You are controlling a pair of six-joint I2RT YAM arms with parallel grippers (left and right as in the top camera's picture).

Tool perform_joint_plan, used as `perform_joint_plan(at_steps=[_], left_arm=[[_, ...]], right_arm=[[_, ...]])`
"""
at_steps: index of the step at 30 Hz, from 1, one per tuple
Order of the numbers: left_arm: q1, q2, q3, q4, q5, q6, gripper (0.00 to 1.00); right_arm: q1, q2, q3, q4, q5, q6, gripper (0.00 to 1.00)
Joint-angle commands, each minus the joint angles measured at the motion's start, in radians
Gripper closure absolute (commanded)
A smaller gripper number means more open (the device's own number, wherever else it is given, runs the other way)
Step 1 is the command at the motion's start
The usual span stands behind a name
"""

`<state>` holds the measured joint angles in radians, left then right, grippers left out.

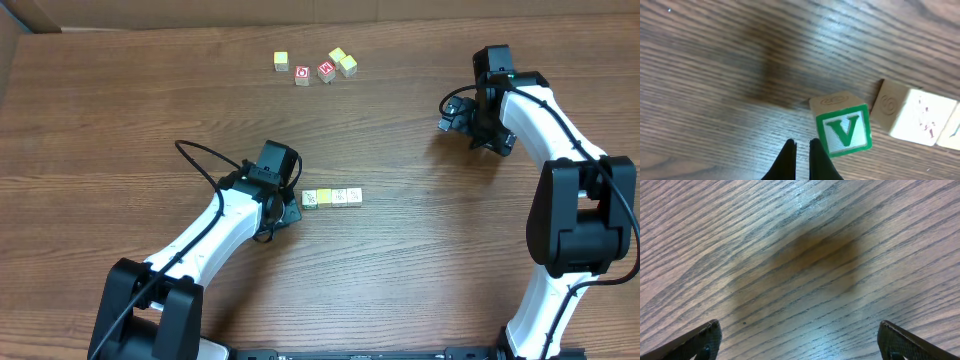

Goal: Flip 5 blocks
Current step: 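Lower the V block beside the row and open the left gripper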

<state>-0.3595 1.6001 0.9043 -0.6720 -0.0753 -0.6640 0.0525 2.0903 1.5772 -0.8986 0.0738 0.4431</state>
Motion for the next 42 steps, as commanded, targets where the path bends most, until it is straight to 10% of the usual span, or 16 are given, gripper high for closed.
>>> perform_joint_plan(at_steps=[1,42], left_arm=[[-0.001,-0.003,-0.008,0.019,-0.010,-0.024,0.96],[0.017,0.088,-0.013,0.080,-0.012,-0.024,0.96]], right_arm=[[-0.002,0.001,0.021,0.004,-0.006,-0.006,0.00],[-0.002,0.001,0.021,0.004,-0.006,-0.006,0.00]])
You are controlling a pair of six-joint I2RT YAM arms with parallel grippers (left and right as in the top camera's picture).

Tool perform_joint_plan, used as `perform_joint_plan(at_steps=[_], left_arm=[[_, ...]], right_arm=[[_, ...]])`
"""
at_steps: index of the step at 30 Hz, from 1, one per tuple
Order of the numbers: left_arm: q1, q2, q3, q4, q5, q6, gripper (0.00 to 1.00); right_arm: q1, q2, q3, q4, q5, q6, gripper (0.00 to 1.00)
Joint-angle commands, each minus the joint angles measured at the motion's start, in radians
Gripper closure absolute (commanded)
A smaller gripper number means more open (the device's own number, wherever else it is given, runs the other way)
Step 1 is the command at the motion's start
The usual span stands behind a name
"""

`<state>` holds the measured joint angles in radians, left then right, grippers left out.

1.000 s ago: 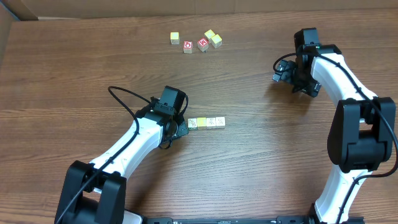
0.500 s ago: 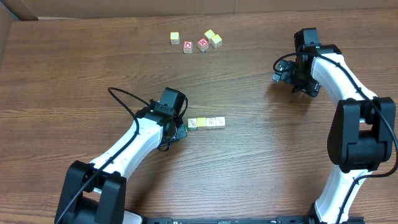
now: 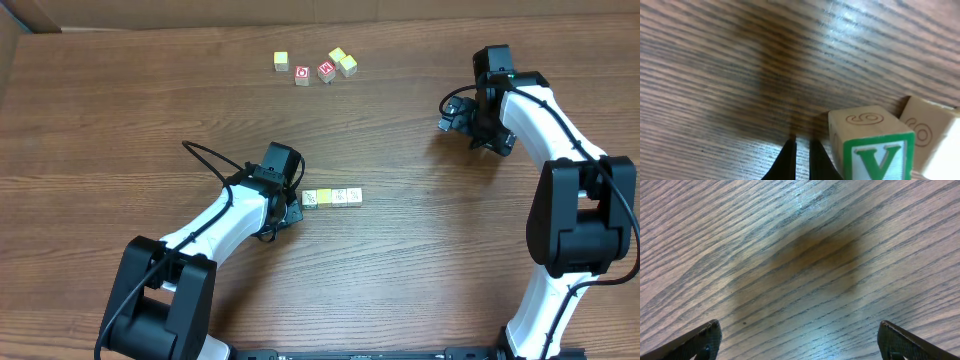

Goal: Flip 5 blocks
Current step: 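Lower the V block beside the row and open the left gripper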

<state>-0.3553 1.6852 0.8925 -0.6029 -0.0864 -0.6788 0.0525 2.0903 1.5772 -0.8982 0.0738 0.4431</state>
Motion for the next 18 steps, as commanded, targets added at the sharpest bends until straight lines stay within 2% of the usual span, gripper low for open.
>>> perform_joint_plan(at_steps=[1,18], left_arm=[[0.014,0.003,0.000,0.016,-0.002,-0.009,0.96],[0.027,0.003,0.002,0.110,-0.002,-0.010,0.96]], right_arm=[[-0.002,0.001,0.021,0.004,-0.006,-0.006,0.00],[-0.002,0.001,0.021,0.004,-0.006,-0.006,0.00]])
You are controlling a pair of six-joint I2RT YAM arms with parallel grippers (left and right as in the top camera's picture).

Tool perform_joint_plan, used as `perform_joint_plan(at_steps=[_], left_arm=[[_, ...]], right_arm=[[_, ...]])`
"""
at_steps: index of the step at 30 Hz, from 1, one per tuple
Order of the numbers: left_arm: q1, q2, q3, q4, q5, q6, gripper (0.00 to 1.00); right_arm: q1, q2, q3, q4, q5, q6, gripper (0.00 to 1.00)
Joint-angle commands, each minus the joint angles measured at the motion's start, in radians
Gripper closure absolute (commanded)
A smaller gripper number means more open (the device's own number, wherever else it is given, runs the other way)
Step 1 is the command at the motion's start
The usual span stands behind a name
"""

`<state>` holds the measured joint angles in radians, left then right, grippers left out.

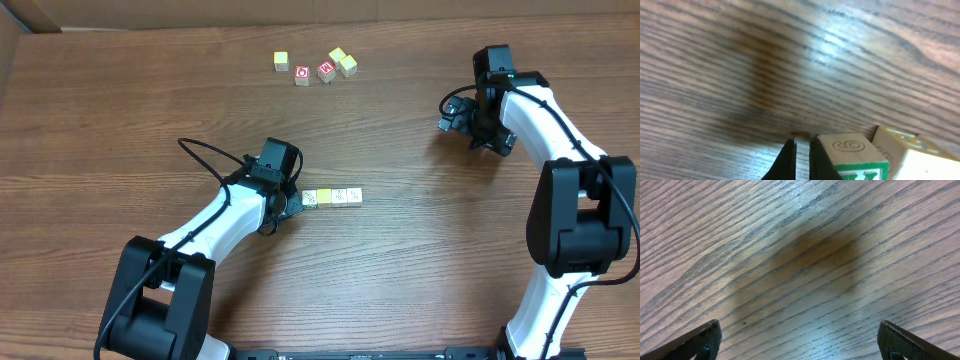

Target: Flip 5 blocks

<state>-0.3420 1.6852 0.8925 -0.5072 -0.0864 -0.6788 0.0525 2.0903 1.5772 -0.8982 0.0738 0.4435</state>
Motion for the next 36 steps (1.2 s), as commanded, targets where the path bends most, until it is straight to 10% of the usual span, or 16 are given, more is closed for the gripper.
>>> perform_joint_plan(at_steps=[1,36], left_arm=[[0.016,0.003,0.002,0.018,-0.002,-0.010,0.96],[-0.032,-0.017,0.084,-0.241,0.113,-0.062,0.96]], right_arm=[[-0.002,0.001,0.021,0.004,-0.006,-0.006,0.00],[-0.002,0.001,0.021,0.004,-0.006,-0.006,0.00]])
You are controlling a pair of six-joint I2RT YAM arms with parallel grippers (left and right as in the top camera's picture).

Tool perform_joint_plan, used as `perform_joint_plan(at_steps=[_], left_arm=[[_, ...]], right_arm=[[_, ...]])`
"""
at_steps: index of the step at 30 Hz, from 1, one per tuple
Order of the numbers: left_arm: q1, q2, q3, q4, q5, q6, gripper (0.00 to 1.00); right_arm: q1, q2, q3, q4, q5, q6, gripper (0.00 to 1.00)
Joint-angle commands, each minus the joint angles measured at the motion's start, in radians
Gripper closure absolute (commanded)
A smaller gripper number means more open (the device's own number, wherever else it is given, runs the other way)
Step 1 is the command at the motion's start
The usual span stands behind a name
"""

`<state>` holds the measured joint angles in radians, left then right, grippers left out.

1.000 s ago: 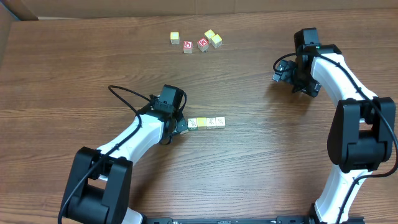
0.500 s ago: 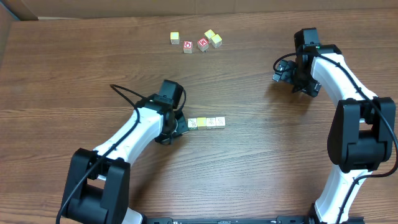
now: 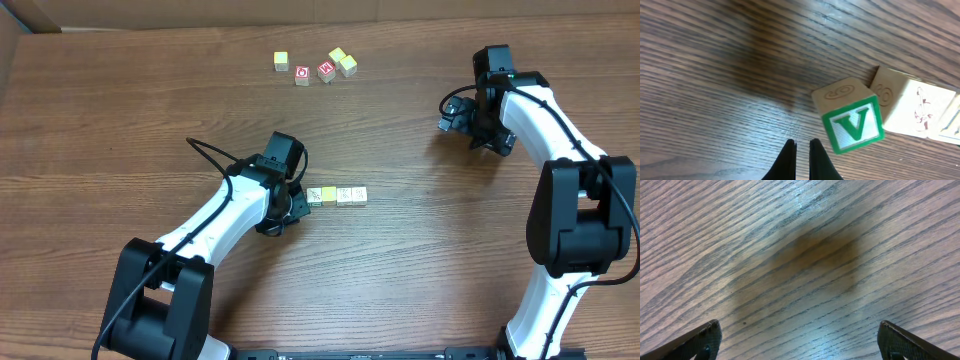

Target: Flip 5 blocks

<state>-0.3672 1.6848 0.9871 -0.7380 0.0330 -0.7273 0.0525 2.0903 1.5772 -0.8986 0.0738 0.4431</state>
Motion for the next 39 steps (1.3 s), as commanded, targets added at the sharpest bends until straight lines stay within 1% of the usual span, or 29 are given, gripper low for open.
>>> perform_joint_plan(at_steps=[1,6,12,21,24,35,39], left_arm=[[-0.007,-0.016,-0.010,-0.016,0.014,-0.013,0.96],[-0.006,-0.016,-0.010,-0.037,0.070,-0.010,0.96],[-0.012,-0.016,-0.010,-0.052,0.098,-0.010,0.96],[-0.057,-0.016,-0.011,-0.018,0.053,-0.041,0.96],[-0.074,-0.016,-0.012,-0.013,0.008,-0.067,0.96],[-0.080,-0.016,-0.012,0.030,-0.111,-0.066,0.96],[-0.080,-0.016,-0.012,0.046,-0.127,-0.066,0.96]], right_arm=[[-0.002,0.001,0.021,0.004,-0.006,-0.006,0.00],[-0.002,0.001,0.021,0.004,-0.006,-0.006,0.00],[-0.002,0.001,0.021,0.004,-0.006,-0.006,0.00],[-0.002,0.001,0.021,0.004,-0.006,-0.006,0.00],[-0.002,0.001,0.021,0.004,-0.006,-0.006,0.00],[-0.002,0.001,0.021,0.004,-0.006,-0.006,0.00],[-0.002,0.001,0.021,0.004,-0.006,-0.006,0.00]])
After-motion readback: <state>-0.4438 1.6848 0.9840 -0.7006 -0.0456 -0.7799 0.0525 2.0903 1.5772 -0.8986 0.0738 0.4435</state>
